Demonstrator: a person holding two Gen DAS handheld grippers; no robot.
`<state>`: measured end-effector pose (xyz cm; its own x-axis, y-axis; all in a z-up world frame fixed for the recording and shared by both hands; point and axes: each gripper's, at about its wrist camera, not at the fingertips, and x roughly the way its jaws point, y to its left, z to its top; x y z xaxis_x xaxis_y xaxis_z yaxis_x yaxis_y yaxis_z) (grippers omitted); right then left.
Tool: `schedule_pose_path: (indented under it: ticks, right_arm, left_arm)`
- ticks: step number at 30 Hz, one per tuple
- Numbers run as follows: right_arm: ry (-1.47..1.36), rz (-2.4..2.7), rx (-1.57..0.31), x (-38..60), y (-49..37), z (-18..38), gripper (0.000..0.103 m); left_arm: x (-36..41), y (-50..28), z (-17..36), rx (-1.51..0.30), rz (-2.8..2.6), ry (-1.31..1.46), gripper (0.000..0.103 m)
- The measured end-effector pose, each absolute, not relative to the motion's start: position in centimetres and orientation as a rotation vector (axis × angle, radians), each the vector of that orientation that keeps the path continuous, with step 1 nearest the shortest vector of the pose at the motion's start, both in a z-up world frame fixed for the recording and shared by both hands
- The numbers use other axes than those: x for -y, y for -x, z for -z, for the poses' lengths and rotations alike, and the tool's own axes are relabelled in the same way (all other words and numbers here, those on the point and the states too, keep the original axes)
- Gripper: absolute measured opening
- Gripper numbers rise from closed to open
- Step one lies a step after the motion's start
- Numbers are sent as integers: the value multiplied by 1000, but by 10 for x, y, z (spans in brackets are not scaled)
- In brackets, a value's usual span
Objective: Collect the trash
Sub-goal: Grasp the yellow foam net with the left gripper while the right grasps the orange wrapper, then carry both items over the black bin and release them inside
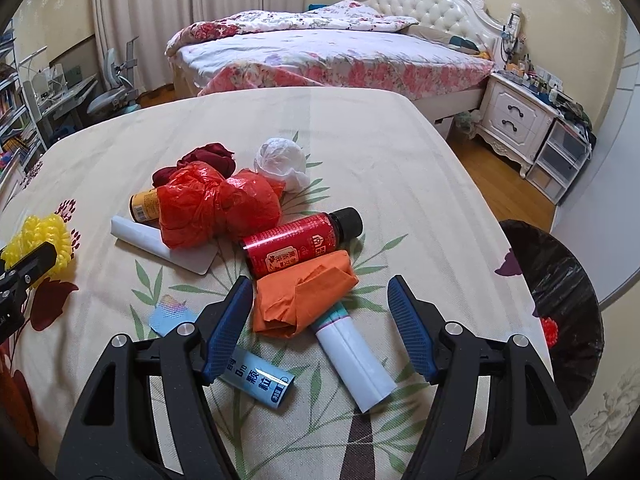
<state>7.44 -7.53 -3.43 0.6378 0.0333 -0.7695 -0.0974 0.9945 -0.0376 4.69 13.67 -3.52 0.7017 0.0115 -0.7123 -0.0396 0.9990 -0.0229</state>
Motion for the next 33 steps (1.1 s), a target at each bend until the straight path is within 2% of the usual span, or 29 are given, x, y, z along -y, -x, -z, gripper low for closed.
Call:
schedule_pose_path:
  ticks: [4, 8, 22, 33]
  right_arm:
    - [76, -81, -891, 74, -76, 36, 48]
    - [75, -81, -882, 75, -75, 34, 42]
    - [35, -65, -845, 91, -66, 19, 42]
    - [10, -14, -805, 121, -51, 5, 42]
  left_arm:
    - [-139, -47, 35, -794, -23, 50, 69]
    - [-141, -47, 36, -794, -22, 57, 69]
    - [-140, -43, 29, -775, -14, 59, 69]
    - [-103, -30, 12, -724, 70, 46, 69]
